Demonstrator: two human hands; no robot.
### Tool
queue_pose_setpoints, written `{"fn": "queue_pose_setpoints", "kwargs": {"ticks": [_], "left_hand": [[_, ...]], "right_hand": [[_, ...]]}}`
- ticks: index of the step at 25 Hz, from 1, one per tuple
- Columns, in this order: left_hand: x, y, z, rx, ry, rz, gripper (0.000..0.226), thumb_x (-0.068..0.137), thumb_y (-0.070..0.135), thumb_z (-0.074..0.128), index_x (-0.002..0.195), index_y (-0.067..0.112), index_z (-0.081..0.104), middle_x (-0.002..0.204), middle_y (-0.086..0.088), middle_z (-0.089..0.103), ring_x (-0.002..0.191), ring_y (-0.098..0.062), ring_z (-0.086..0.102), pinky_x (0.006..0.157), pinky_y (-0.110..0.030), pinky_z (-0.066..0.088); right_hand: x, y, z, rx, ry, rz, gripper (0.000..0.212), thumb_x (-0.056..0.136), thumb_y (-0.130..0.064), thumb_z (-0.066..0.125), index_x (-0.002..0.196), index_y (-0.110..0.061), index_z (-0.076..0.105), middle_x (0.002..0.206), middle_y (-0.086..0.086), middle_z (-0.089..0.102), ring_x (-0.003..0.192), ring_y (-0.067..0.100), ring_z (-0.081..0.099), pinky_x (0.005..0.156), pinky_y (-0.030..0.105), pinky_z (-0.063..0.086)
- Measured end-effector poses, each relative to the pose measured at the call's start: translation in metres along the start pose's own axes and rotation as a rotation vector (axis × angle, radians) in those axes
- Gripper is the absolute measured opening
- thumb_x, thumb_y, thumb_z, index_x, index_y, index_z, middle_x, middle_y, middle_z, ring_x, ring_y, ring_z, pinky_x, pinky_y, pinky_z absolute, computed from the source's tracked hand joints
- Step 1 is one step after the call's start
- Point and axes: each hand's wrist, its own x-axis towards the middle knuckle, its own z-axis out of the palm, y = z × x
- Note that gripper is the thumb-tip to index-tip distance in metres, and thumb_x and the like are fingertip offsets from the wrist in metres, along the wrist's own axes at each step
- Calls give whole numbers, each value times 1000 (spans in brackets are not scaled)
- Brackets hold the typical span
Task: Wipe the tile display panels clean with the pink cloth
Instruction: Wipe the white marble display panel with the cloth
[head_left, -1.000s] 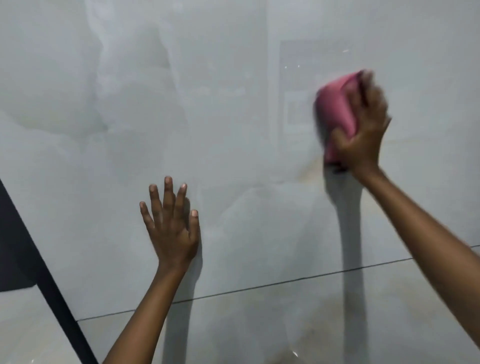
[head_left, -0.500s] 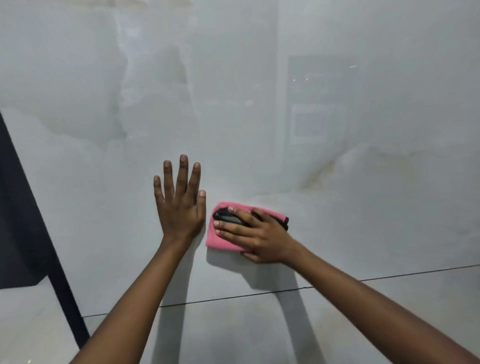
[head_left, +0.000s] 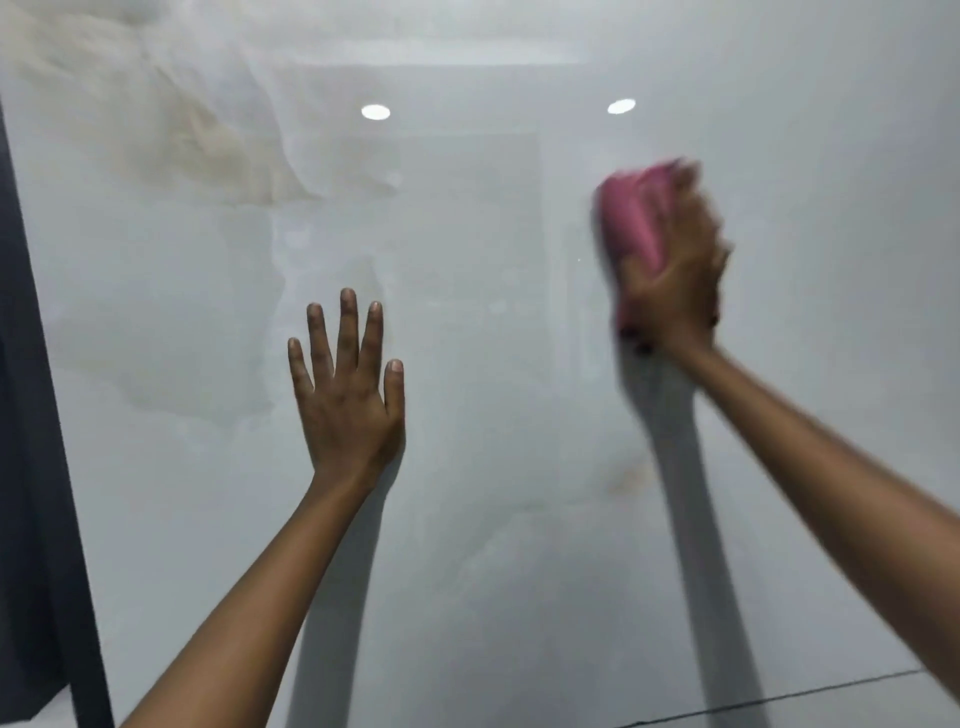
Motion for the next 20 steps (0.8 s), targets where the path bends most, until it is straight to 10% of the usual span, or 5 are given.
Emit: {"fn": "queue_pose_setpoints", "kwargs": {"ticks": [4,6,13,17,20], "left_hand": [[5,1,-6,-20,3,-13,58,99,34,29,156,24,16,164,1,7,151,-25,-1,120,-47,0],[11,8,-10,-58,29,46,57,98,32,31,154,22,23,163,-1,13,150,-25,3,120,-46,0],[108,13,-12,-57,66,-9,58,99,40,21,156,28,15,164,8,2,150,-19,-5,120,-44,-3],[99,12,-3,-3,93,42,57,100,39,22,156,29,14,163,9,3,151,-20,-5,119,-42,-9],[104,11,-7,-13,100,52,55,101,39,16,155,27,19,163,7,8,151,-21,-1,119,-43,-5]], "right_hand": [[-160,-33,21,-140,-517,-1083,65,80,-36,54,142,-18,50,154,12,35,144,35,29,110,44,30],[-130,-26,21,-127,-591,-1285,63,81,-38,52,142,-22,51,154,10,36,144,31,29,104,41,32],[141,27,-18,19,118,192,68,85,-37,49,151,-24,35,158,4,27,144,25,27,117,46,22],[137,-15,-2,-10,137,168,61,90,-28,50,150,-26,36,158,2,28,143,25,27,117,46,18],[3,-63,40,4,-87,-410,64,80,-34,53,141,-15,51,149,10,45,138,30,38,108,45,33]]}}
